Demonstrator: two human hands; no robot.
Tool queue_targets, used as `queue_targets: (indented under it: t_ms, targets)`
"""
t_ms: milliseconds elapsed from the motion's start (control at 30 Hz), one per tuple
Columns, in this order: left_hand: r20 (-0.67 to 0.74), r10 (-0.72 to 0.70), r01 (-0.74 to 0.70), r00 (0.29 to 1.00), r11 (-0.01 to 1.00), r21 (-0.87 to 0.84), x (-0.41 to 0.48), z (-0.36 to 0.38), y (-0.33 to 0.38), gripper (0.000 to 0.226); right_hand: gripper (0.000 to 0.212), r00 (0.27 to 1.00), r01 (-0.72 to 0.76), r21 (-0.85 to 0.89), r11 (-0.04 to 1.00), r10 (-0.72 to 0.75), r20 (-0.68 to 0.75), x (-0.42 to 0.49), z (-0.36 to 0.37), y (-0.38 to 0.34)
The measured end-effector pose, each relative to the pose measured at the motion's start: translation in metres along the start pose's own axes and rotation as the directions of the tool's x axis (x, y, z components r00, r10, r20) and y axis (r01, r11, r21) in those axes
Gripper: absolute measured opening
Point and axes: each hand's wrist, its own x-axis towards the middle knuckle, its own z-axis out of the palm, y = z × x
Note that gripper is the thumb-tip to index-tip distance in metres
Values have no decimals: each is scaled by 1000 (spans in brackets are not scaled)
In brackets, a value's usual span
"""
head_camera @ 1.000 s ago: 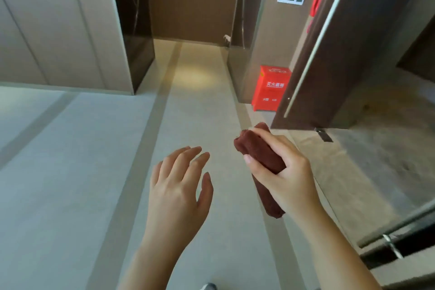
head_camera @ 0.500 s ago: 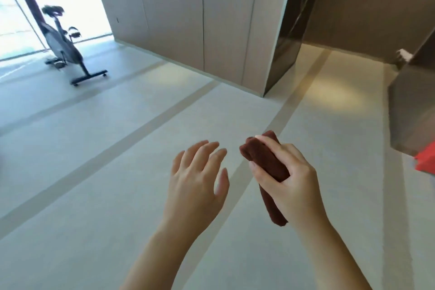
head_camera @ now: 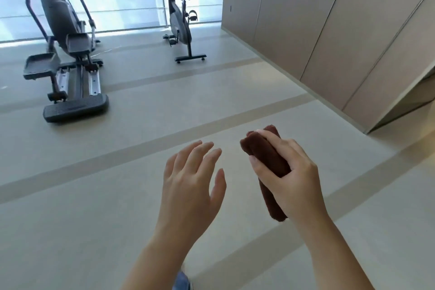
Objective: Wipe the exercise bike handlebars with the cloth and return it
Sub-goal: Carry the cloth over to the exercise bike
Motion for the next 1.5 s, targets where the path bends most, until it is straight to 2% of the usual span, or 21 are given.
queue_targets:
  t_ms: [167, 400, 633, 833, 1033, 1167, 1267, 1367, 1500]
  targets:
    - [-31, -39, 39, 999, 999, 11, 69, 21, -78, 36, 38, 997, 25, 43, 999, -28, 69, 90, 79, 1]
    - [-189, -54, 57, 981, 998, 12, 197, 17, -212, 36, 42, 991, 56, 33, 998, -59, 120, 248, 186, -24]
    - [-137, -98, 102, 986, 995, 16, 295, 44, -292, 37, 43, 982, 86, 72, 994, -97, 160, 363, 274, -29]
    - [-166, -45, 56, 985, 996, 64, 410, 84, -357, 36, 43, 987, 90, 74, 993, -99, 129, 481, 327, 10]
    - [-135, 0, 12, 991, 995, 94, 569, 138, -400, 30, 44, 996, 68, 79, 995, -71, 48, 631, 358, 58]
    - [-148, 22, -8, 989, 996, 89, 664, 162, -426, 35, 44, 996, 79, 54, 995, -80, 23, 726, 374, 80]
    - [-169, 0, 15, 986, 996, 87, 714, 174, -454, 36, 45, 996, 81, 26, 996, -82, 45, 779, 397, 90]
    - [-176, -48, 61, 983, 995, 73, 753, 189, -489, 36, 47, 988, 129, -79, 989, -121, 93, 826, 430, 97]
    - [-156, -82, 93, 984, 994, 64, 807, 218, -547, 37, 49, 989, 103, -65, 993, -95, 116, 892, 484, 113]
